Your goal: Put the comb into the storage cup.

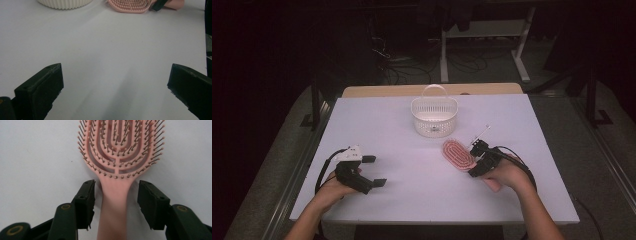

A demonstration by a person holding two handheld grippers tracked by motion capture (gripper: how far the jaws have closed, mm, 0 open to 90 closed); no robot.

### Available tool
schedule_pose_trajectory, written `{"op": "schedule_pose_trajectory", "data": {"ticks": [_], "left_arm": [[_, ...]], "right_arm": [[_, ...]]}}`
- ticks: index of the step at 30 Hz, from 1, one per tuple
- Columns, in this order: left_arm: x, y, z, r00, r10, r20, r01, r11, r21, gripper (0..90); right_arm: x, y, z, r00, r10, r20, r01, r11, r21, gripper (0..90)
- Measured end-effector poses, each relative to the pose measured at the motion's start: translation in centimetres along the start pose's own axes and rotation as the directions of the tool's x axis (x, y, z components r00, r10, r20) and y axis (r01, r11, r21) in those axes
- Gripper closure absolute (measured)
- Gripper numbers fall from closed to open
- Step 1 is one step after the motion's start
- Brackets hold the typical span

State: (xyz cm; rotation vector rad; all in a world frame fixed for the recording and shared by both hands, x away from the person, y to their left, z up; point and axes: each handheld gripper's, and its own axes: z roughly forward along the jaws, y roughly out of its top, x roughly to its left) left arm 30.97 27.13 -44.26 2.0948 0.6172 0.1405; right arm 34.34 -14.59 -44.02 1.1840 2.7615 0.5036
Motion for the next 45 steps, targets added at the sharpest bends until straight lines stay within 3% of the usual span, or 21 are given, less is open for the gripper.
{"op": "schedule_pose_trajectory", "data": {"ticks": [10,30,45], "left_arm": [[-0.02,0.0,0.07,1.0,0.0,0.001,0.0,1.0,0.0,0.0],[-0.02,-0.03,0.15,1.0,0.002,0.003,-0.002,1.0,0.006,0.0],[0.06,-0.04,0.03,1.0,-0.003,0.0,0.003,1.0,0.001,0.0]], "right_arm": [[0.44,0.45,0.13,0.9994,-0.014,0.032,0.014,1.0,0.014,57.0],[0.46,0.62,0.12,0.9994,-0.006,0.034,0.005,1.0,0.027,67.9],[-0.09,0.0,-0.05,1.0,0.002,-0.004,-0.002,1.0,-0.017,68.7]]}}
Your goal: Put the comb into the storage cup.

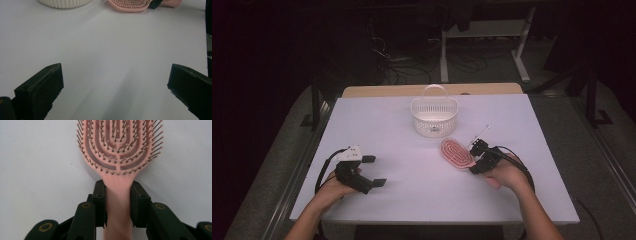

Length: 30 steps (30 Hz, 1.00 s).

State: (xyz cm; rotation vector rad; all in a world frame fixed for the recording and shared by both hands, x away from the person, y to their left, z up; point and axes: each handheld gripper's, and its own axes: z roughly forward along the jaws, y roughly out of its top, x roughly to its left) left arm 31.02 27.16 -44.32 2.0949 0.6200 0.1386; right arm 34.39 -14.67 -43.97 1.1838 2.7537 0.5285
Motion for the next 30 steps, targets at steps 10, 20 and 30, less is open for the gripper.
{"op": "schedule_pose_trajectory", "data": {"ticks": [10,20,30], "left_arm": [[0.0,0.0,0.0,1.0,0.001,-0.001,-0.001,1.0,0.002,0.0],[0.0,0.0,0.0,1.0,0.001,0.001,-0.001,1.0,0.001,0.0],[0.1,0.0,0.1,1.0,-0.001,0.003,0.001,1.0,0.003,0.0]], "right_arm": [[-1.1,-1.1,-0.8,0.9989,0.021,-0.042,-0.023,0.998,-0.052,68.7],[-2.1,-1.8,-1.8,0.9948,0.052,-0.088,-0.064,0.989,-0.136,68.6],[-2.7,-2.2,-2.8,0.9907,0.066,-0.119,-0.093,0.966,-0.24,68.6]]}}
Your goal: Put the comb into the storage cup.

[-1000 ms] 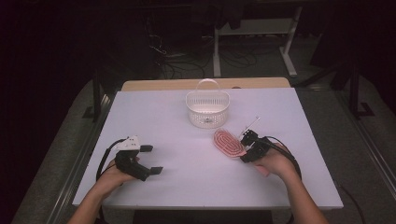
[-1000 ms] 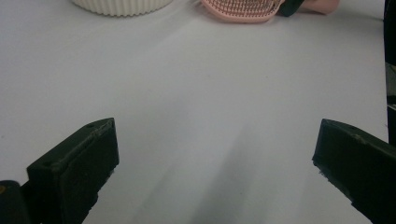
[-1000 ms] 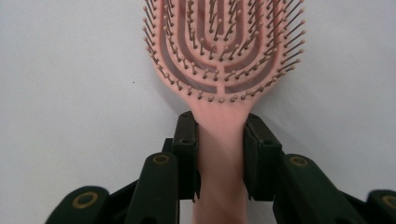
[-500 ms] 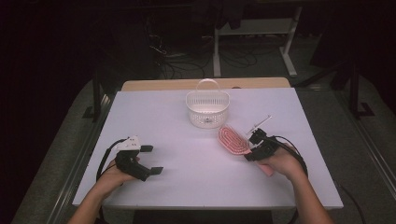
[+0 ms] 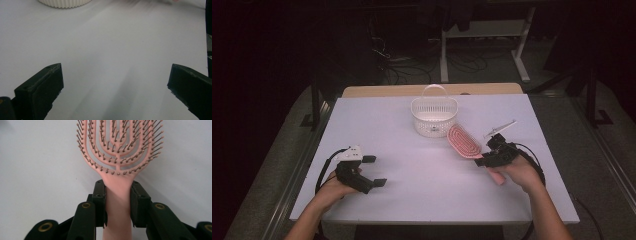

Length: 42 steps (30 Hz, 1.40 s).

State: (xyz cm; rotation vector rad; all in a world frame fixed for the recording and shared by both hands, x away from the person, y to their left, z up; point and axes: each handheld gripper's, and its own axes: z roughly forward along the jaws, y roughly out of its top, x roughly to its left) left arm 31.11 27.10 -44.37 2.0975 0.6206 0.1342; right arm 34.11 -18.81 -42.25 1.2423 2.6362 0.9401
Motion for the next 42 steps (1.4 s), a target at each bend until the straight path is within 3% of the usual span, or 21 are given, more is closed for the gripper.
{"op": "schedule_pose_trajectory", "data": {"ticks": [8,22,42], "left_arm": [[0.1,0.0,0.0,1.0,-0.008,0.001,0.008,1.0,-0.004,0.0],[0.2,0.5,0.0,0.9995,-0.024,0.021,0.024,0.9997,-0.002,0.0],[0.8,5.3,0.0,0.9997,0.007,0.021,-0.006,0.9986,-0.052,0.0]], "right_arm": [[0.0,0.1,-1.0,0.9998,-0.002,-0.021,0.001,0.997,-0.083,68.6],[0.4,0.5,-2.4,0.9998,-0.011,-0.018,0.007,0.976,-0.218,68.6],[0.9,2.3,-3.3,0.9991,-0.039,-0.013,0.033,0.955,-0.294,68.6]]}}
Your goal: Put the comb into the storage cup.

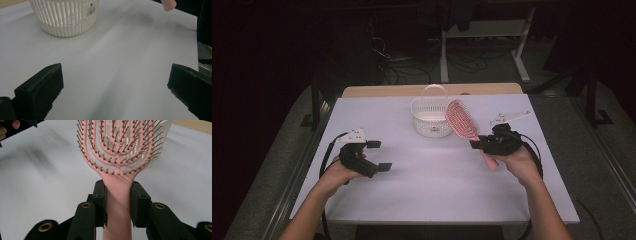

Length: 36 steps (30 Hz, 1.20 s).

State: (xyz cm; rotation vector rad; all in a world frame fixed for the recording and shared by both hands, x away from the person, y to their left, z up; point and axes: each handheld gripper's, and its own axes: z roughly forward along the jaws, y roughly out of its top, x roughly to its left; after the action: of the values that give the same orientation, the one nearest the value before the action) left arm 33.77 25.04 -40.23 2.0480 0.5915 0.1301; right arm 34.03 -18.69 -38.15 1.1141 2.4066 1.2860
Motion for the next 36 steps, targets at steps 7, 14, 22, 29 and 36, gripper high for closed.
{"op": "schedule_pose_trajectory", "data": {"ticks": [7,14,22,29,36], "left_arm": [[0.2,1.3,0.7,0.9999,0.009,0.011,-0.009,0.9997,-0.022,0.0],[0.3,2.5,1.5,0.9997,0.012,0.022,-0.011,0.9992,-0.039,0.0],[0.6,3.5,2.7,0.9993,0.001,0.036,0.001,0.9986,-0.053,0.1],[0.3,3.9,3.3,0.9981,-0.01,0.06,0.015,0.9973,-0.072,0.1],[0.0,3.9,3.3,0.999,-0.014,0.043,0.017,0.9964,-0.083,0.0]], "right_arm": [[0.1,1.2,0.3,0.9999,-0.014,-0.001,0.014,1.0,-0.015,68.6],[0.1,2.2,0.6,0.9998,-0.02,-0.001,0.02,0.999,-0.036,68.6],[0.0,2.5,1.2,0.9997,-0.024,0.005,0.024,0.999,-0.043,68.6],[0.3,2.4,1.5,0.9992,-0.039,0.003,0.039,0.998,-0.049,68.6],[0.8,2.1,2.0,0.9985,-0.055,-0.002,0.054,0.997,-0.052,68.6]]}}
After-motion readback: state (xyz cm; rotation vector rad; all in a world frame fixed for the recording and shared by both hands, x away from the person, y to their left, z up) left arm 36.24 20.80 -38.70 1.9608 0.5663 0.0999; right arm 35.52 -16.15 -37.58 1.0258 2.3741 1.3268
